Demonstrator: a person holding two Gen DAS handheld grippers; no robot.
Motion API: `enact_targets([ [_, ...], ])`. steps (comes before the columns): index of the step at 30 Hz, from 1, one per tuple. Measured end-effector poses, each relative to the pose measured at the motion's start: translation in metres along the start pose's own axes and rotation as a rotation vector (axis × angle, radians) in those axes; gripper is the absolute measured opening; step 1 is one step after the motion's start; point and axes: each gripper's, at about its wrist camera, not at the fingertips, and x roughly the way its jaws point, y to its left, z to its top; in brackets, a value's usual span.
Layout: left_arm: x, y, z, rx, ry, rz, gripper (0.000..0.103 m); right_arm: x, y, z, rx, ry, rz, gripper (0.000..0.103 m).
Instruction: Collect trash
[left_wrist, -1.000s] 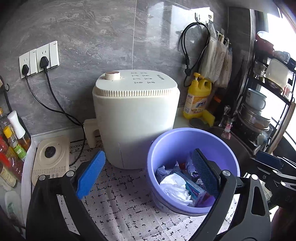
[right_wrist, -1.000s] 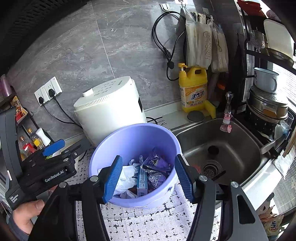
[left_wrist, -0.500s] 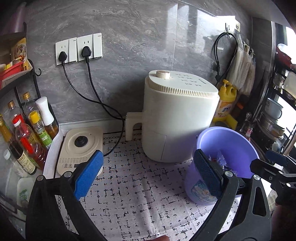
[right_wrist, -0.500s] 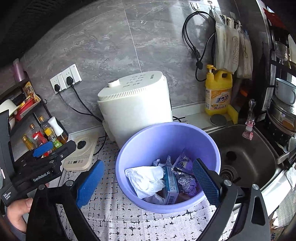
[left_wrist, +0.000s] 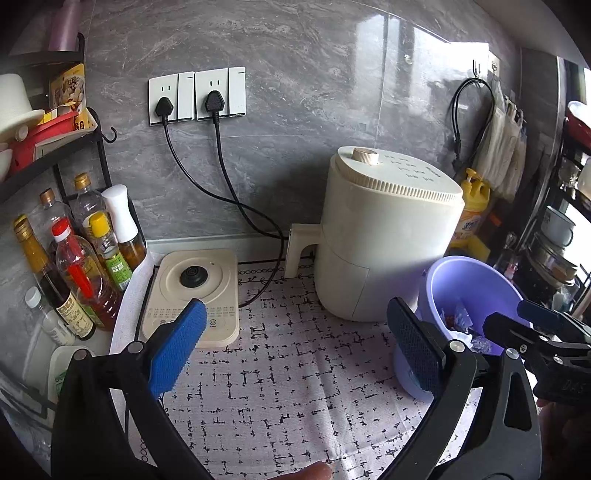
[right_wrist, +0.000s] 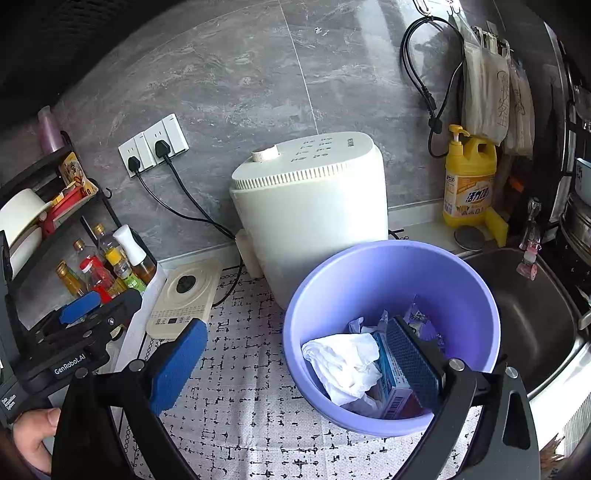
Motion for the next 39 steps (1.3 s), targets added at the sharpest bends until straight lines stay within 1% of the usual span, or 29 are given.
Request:
enact_targets([
  [12,-0.008,0.012,-0.004,-0.014,-0.001,0.008,0.097,0.003,0.018,-0.003,-0.027,0.015,0.017,0.095],
  [18,-0.007,0.017,-0.008,-0.015,0.015,0.009,0.097,0.003,0.022,-0.007,-0.032,0.021,0.015,0.095],
  [24,-0.003,0.016,-0.012,-0.01,0.031,0.003,0.097,0.004,0.021,-0.014,-0.02,0.033,0.007,0.095],
  [33,-0.003,0.014,-0.011,-0.01,0.027,-0.006,0.097,0.001,0.018,-0.017,-0.009,0.027,-0.015,0.095],
  [39,-0.002,0.013,-0.012,-0.013,0.029,-0.006,0.097,0.001,0.019,-0.018,-0.015,0.027,-0.016,0.095],
])
